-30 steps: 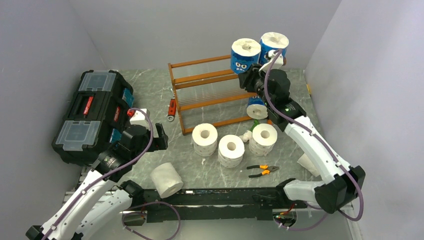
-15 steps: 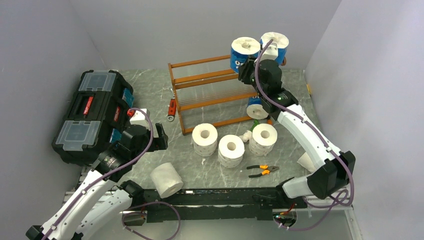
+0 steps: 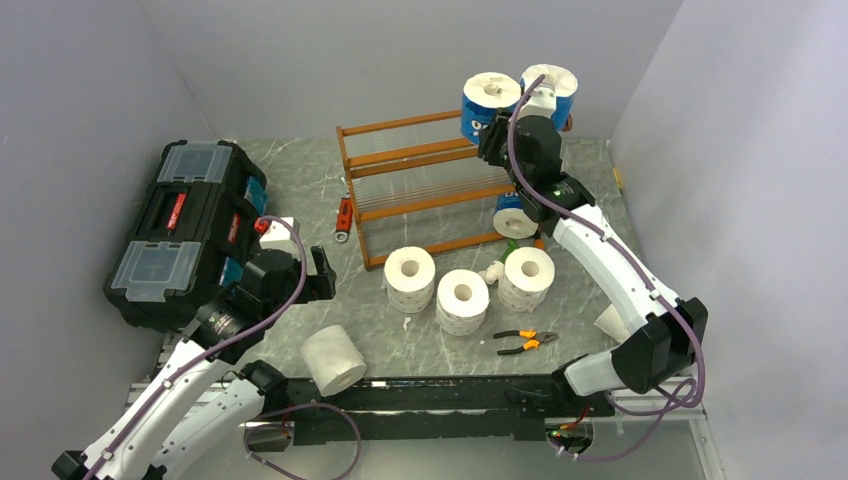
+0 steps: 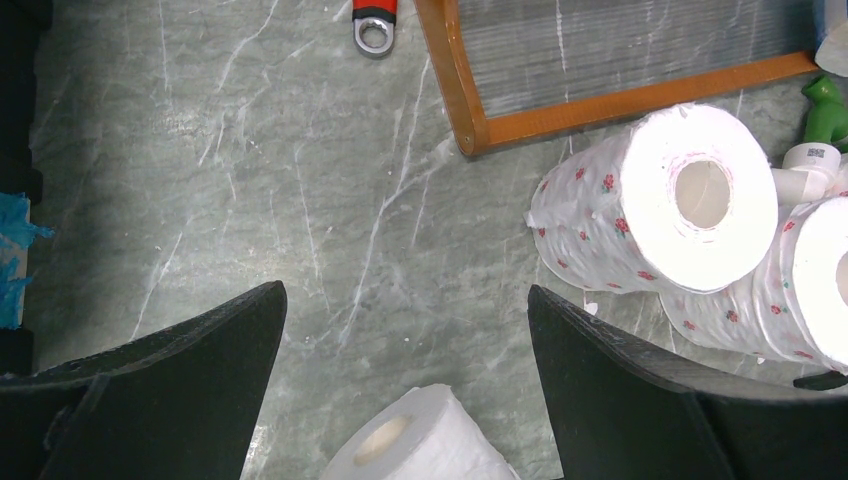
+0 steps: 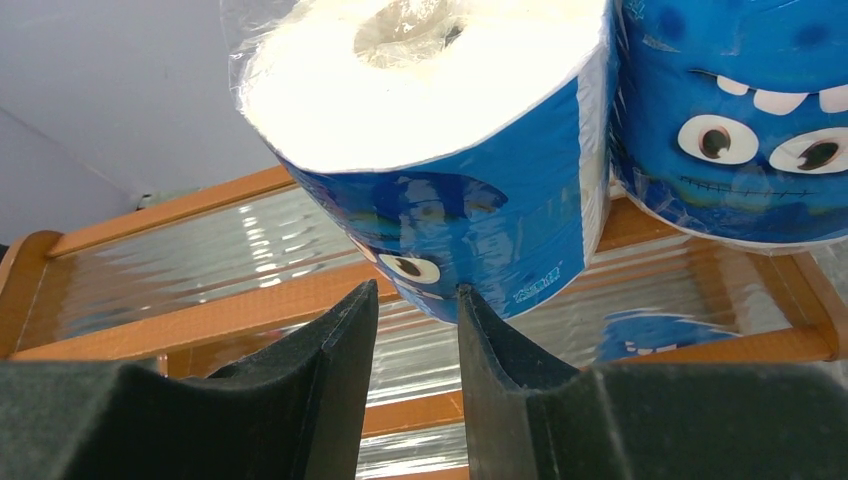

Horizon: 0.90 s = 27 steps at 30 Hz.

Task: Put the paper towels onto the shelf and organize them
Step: Place the paper towel on the shelf.

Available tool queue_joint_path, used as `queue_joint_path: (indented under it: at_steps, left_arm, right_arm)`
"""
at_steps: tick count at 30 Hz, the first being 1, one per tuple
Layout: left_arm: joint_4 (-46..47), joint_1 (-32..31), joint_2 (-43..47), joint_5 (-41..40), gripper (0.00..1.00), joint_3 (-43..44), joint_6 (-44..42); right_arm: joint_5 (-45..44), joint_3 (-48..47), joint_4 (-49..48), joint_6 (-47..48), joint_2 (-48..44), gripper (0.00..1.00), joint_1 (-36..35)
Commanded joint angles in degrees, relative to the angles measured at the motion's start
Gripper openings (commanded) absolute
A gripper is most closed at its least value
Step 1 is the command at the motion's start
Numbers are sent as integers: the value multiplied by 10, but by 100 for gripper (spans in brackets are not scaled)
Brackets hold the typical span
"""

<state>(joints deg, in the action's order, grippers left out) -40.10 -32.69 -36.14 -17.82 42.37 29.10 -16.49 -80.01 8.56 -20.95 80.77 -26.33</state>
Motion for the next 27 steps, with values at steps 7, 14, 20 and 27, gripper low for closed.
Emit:
queue_joint_path:
  at_steps: [7,14,20,27]
  left_arm:
    - [18,3,3,8,97,0,-9]
    - [18,3,0,10,97,0,-9]
    - [19,3,1,9,97,0,-10]
    - [19,3,-1,10,97,0,-9]
  right_arm:
    - [-18,-37,-9,13,11,38,9]
    - [-16,-40,-9,13,19,38,11]
    - [-4,-24,-27,14,10,40,12]
    - [28,-6,-37,1,-29,42,11]
